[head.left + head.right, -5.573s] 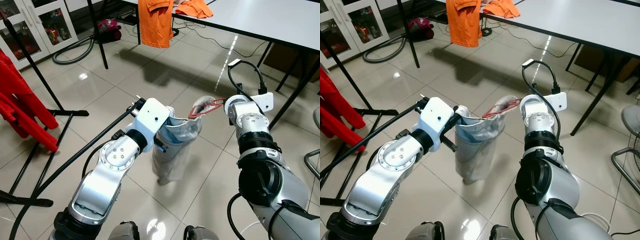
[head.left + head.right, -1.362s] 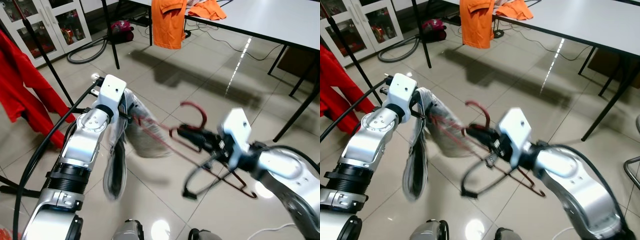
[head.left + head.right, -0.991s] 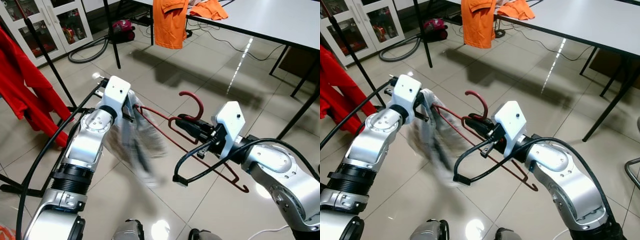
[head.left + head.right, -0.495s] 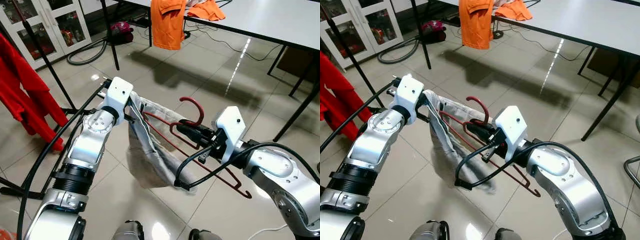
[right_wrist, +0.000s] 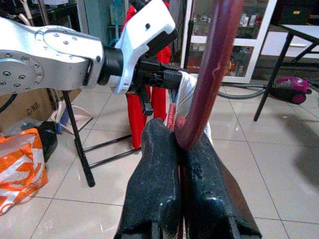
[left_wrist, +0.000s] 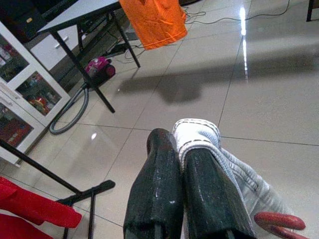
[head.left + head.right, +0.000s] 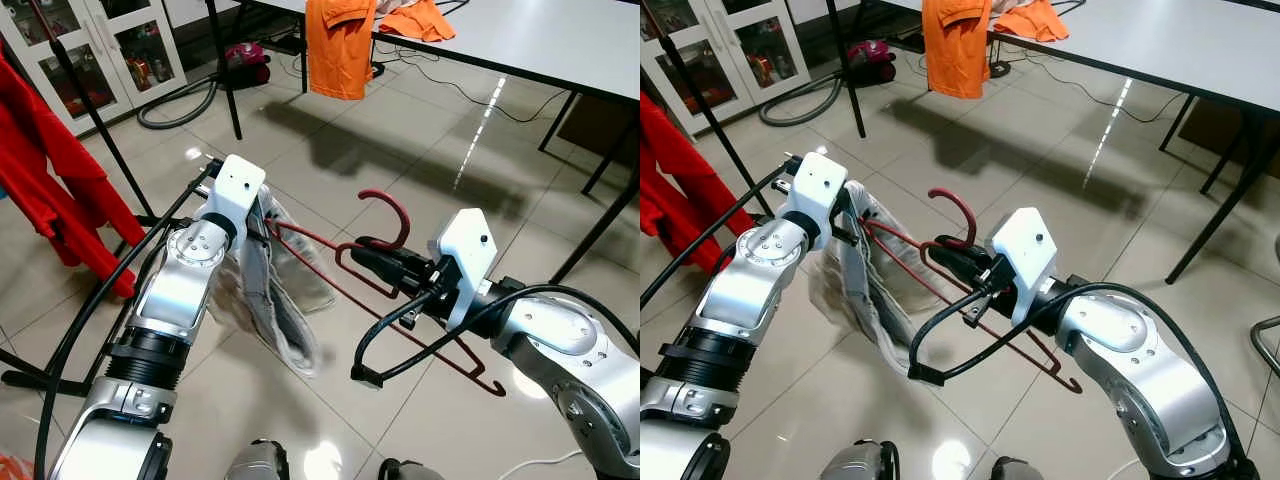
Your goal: Hang hanger
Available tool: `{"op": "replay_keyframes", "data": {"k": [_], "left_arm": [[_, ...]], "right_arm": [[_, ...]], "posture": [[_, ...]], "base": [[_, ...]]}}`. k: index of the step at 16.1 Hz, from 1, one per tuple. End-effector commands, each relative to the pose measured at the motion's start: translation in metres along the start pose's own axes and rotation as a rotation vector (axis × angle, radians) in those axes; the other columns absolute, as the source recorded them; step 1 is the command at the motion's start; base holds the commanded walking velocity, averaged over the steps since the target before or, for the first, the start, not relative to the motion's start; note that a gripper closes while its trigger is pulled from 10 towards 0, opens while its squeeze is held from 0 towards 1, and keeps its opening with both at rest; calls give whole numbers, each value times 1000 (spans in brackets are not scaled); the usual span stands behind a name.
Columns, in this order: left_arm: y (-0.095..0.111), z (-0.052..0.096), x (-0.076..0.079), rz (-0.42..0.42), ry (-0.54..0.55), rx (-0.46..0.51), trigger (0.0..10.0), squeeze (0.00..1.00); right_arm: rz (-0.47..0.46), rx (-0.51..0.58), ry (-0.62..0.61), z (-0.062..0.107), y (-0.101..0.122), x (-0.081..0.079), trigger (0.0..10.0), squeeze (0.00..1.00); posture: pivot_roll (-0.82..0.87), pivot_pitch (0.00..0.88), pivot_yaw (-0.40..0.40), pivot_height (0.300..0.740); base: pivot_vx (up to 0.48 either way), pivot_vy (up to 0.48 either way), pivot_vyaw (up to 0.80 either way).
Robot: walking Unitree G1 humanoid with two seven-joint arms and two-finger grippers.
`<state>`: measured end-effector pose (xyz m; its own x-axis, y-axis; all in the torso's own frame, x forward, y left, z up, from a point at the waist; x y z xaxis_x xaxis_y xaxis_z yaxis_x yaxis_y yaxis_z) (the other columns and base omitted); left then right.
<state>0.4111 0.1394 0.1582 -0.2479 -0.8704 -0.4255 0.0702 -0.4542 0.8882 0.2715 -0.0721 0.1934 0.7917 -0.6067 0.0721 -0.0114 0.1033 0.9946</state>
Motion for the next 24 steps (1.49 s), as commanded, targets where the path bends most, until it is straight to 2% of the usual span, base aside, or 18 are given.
{"op": "replay_keyframes", "data": {"k": [1, 14, 15, 16, 20, 24], "left_arm": [[20, 0, -9, -13, 33, 56, 10000, 0], [20, 0, -10, -12, 34, 55, 10000, 0], [36, 7, 12, -3, -22, 76, 10000, 0], [42, 12, 20, 2, -45, 83, 10000, 0], [45, 12, 18, 2, -38, 82, 10000, 0], [51, 14, 19, -2, -48, 75, 10000, 0]], "right_arm": [[18, 13, 7, 2, 7, -1, 10000, 0], [16, 9, 13, 2, 7, -3, 10000, 0], [19, -40, -133, -16, -8, 21, 10000, 0], [15, -64, -188, -28, -16, 25, 10000, 0], [-21, -85, -196, -36, -25, 19, 10000, 0], [2, -124, -271, -40, -33, 30, 10000, 0]], "posture": [[-23, 63, 68, 740], [-23, 63, 68, 740], [-17, 70, 74, 740], [-9, 75, 74, 740], [-2, 77, 75, 740], [-5, 75, 83, 740]], "base": [[0, 0, 0], [0, 0, 0], [0, 0, 0], [0, 0, 0], [0, 0, 0], [0, 0, 0]]}}
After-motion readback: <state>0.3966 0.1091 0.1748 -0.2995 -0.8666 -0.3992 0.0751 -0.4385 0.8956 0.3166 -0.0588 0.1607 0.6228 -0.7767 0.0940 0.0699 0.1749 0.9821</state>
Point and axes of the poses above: a point about 5 cm out from each wrist's last joint towards the gripper, its own z axis pointing back from the gripper into the wrist, its own y axis along the axis of the wrist's last joint, x = y × z, the point moved 6 cm from there along -z, pointing out of the wrist towards the gripper, and after that the axes turned 2 degrees about -z, right-handed, at the moved point
